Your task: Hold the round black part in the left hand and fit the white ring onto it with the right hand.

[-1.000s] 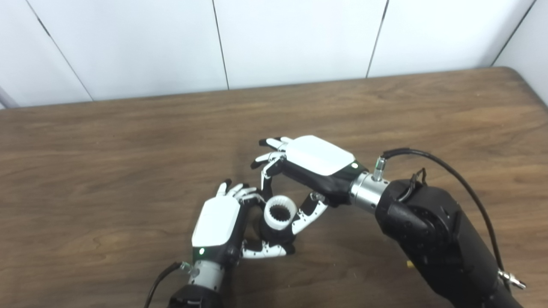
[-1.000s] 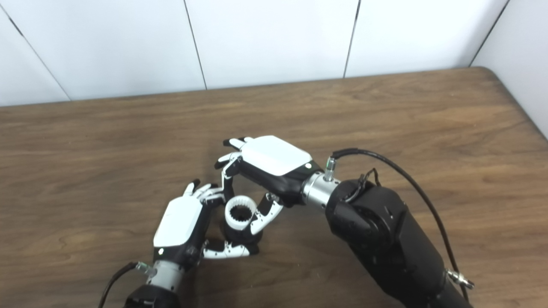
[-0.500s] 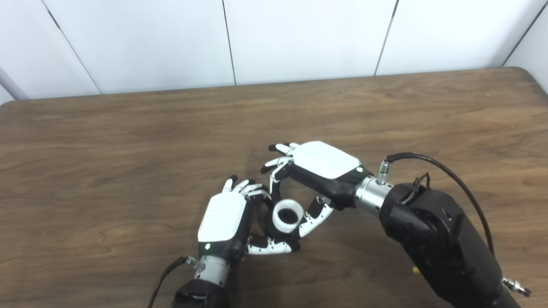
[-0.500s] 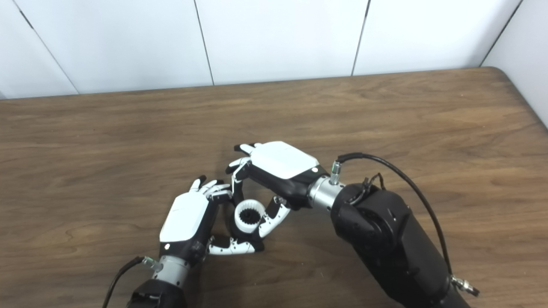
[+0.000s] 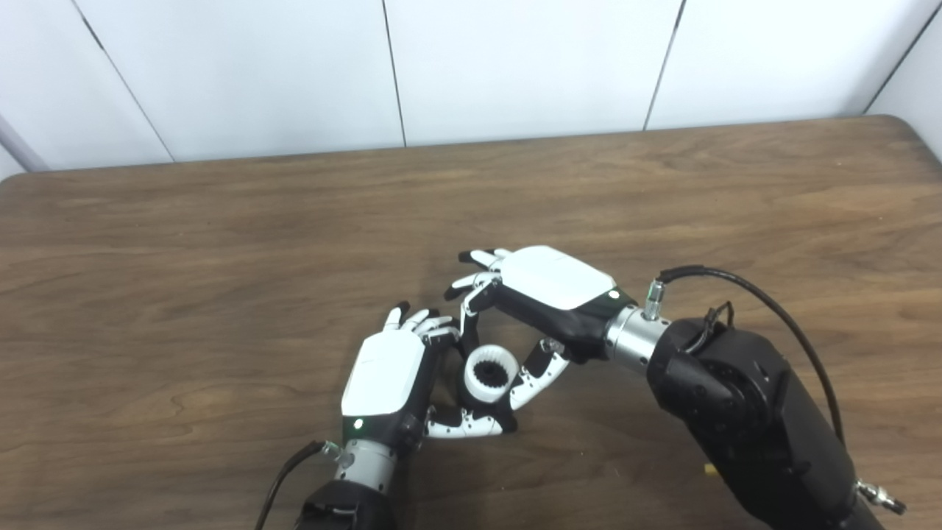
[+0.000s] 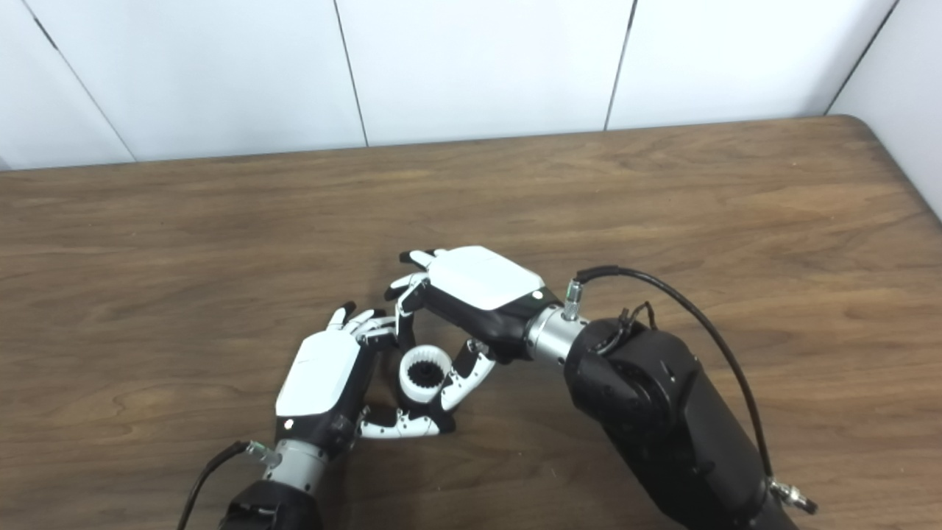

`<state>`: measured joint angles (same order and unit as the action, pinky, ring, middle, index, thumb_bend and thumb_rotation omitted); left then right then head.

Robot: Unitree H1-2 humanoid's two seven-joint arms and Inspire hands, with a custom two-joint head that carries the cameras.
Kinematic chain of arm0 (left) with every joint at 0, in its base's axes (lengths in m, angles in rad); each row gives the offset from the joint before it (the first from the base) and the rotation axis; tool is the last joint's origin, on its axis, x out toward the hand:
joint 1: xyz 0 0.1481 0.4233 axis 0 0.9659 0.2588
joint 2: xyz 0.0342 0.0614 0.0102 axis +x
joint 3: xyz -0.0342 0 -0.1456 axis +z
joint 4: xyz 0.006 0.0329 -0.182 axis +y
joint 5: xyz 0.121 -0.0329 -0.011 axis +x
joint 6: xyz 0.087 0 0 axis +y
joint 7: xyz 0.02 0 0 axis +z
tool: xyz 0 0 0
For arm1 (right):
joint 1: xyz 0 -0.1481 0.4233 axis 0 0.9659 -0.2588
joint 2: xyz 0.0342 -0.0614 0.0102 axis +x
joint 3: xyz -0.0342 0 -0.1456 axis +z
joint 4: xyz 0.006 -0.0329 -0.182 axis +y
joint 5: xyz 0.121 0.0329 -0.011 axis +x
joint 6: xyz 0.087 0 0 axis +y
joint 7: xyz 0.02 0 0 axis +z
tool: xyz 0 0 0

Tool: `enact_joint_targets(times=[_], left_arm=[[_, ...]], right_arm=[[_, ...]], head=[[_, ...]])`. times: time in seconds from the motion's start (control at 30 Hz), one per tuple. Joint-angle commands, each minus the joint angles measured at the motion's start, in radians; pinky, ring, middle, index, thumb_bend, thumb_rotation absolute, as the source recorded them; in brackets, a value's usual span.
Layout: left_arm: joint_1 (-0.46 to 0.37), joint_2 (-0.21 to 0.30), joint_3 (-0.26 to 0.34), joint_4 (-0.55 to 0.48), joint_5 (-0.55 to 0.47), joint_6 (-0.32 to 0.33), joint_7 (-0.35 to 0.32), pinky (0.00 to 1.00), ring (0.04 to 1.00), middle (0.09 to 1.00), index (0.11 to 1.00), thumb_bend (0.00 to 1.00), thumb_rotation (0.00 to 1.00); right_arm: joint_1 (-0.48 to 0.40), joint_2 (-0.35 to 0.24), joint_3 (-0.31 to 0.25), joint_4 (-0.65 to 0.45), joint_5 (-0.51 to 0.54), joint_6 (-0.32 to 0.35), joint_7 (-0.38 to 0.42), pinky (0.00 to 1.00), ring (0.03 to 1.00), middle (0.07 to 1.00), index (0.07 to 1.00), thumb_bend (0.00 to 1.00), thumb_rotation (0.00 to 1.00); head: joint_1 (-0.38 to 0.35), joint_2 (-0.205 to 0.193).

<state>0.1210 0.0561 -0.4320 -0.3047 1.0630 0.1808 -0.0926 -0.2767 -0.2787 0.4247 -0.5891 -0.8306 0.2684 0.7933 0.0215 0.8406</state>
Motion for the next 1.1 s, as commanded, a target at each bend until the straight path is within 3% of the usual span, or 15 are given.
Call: enact_joint_targets(times=[0.0, 1.07], left_arm=[[-0.010, -0.006, -0.010, -0.013, 0.016, 0.000, -0.007, 1.00, 0.890, 0.795, 0.484, 0.52, 0.05], [-0.005, -0.010, -0.011, -0.033, 0.024, 0.010, -0.027, 1.00, 0.894, 0.797, 0.485, 0.52, 0.05]], right_arm=[[-0.030, 0.011, -0.014, -0.006, 0.007, -0.017, -0.023, 1.00, 0.998, 0.856, 0.484, 0.52, 0.13], [-0.017, 0.006, -0.019, 0.020, -0.007, -0.027, -0.026, 1.00, 0.990, 0.851, 0.484, 0.52, 0.14]], head=[[0.002, 0.001], [-0.004, 0.011]])
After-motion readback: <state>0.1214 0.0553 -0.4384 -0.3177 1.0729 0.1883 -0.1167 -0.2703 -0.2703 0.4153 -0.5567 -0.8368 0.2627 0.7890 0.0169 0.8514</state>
